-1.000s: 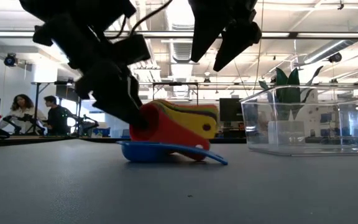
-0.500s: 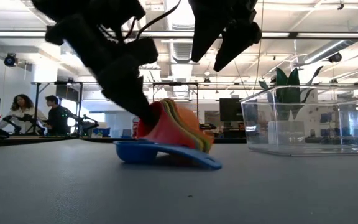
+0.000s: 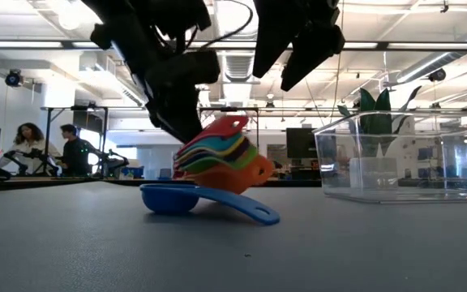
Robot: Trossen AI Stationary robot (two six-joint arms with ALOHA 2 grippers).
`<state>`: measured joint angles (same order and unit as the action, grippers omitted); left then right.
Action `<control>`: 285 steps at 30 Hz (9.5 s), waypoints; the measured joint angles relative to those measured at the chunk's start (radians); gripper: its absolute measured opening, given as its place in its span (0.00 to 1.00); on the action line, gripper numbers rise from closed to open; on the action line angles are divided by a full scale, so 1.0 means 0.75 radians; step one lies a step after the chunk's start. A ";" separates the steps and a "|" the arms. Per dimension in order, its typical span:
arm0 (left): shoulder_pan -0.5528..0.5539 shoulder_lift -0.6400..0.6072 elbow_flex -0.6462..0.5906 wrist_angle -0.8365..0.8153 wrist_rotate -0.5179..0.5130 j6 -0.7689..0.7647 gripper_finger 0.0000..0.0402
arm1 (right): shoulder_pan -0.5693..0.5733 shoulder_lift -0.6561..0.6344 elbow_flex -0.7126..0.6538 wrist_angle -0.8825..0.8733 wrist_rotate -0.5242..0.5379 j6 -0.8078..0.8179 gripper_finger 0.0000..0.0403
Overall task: Nest measuring cups in basket
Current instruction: Stack the blue measuring cup on top of the red measuring cup, then put the stacked colored measuring cups into the transparent bin
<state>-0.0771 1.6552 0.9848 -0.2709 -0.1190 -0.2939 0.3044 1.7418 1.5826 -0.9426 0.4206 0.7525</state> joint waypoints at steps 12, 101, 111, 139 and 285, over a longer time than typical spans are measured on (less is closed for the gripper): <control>0.085 -0.034 0.119 -0.523 0.107 0.035 0.18 | 0.019 0.000 0.000 -0.044 -0.001 0.026 0.92; -0.677 0.047 -0.148 -0.006 -0.041 0.565 0.00 | 0.085 0.001 -0.002 -0.064 0.070 0.018 0.92; -0.695 0.013 0.041 -0.167 0.108 0.613 0.00 | 0.086 0.001 -0.002 -0.065 0.070 0.018 0.92; -0.331 -0.787 -0.386 -0.273 -0.247 0.802 0.00 | 0.076 0.001 -0.002 -0.064 0.070 0.003 0.92; -0.384 -0.341 -0.594 0.556 0.037 0.609 0.00 | -0.285 0.161 -0.377 0.761 -0.154 -0.270 0.02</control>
<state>-0.3653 1.3995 0.5394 0.1463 -0.0913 0.1630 0.0910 1.8626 1.2997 -0.3720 0.3052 0.5503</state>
